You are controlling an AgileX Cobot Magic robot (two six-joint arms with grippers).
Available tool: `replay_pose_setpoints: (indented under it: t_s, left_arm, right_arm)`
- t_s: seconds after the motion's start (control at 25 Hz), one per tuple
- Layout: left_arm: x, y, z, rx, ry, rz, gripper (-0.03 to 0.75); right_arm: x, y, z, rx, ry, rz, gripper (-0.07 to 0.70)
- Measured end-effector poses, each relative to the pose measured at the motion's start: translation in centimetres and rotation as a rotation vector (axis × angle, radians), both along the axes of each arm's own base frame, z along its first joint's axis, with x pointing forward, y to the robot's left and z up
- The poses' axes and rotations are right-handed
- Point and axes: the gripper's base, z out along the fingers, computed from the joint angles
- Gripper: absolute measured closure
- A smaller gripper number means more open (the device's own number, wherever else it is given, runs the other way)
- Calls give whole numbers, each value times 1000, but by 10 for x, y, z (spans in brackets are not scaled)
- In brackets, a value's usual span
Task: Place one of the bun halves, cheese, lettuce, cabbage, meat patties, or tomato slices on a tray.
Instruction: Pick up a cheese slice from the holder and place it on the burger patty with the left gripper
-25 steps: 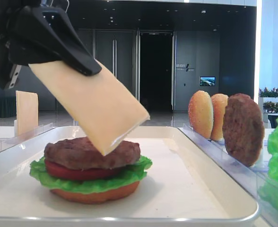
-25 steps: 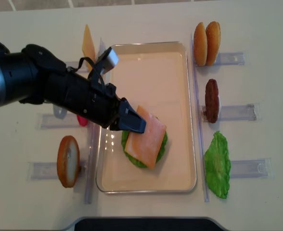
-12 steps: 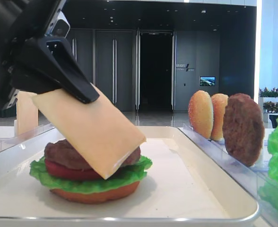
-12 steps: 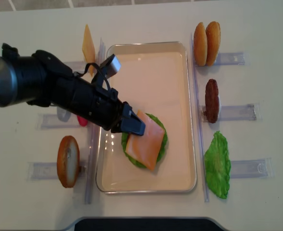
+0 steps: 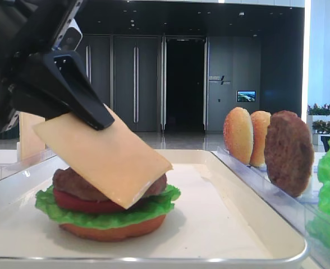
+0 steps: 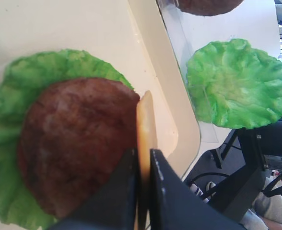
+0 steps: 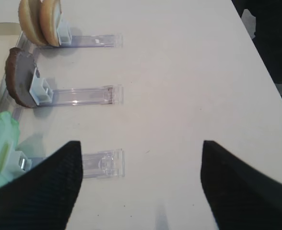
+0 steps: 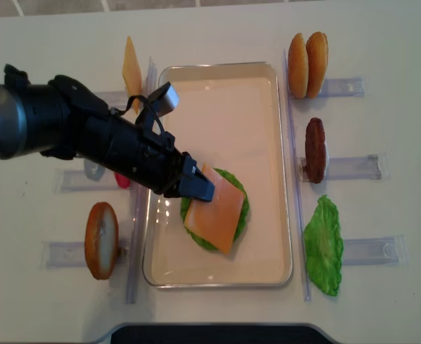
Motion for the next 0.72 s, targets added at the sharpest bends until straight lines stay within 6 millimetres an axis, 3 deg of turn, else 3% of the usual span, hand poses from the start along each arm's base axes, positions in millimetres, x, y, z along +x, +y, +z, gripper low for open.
replay_pose_setpoints:
  t_s: [0.36, 0.48, 0.72]
  left_arm:
    - [4, 2, -2, 27, -27, 37, 652]
    - [6, 3, -2, 39, -34, 57, 533]
    - [7, 4, -3, 53, -47, 69, 211]
  right_arm:
    - [0, 0, 0, 0, 0, 0, 111]
    - [0, 0, 0, 0, 0, 0, 111]
    - [0, 0, 0, 0, 0, 0, 111]
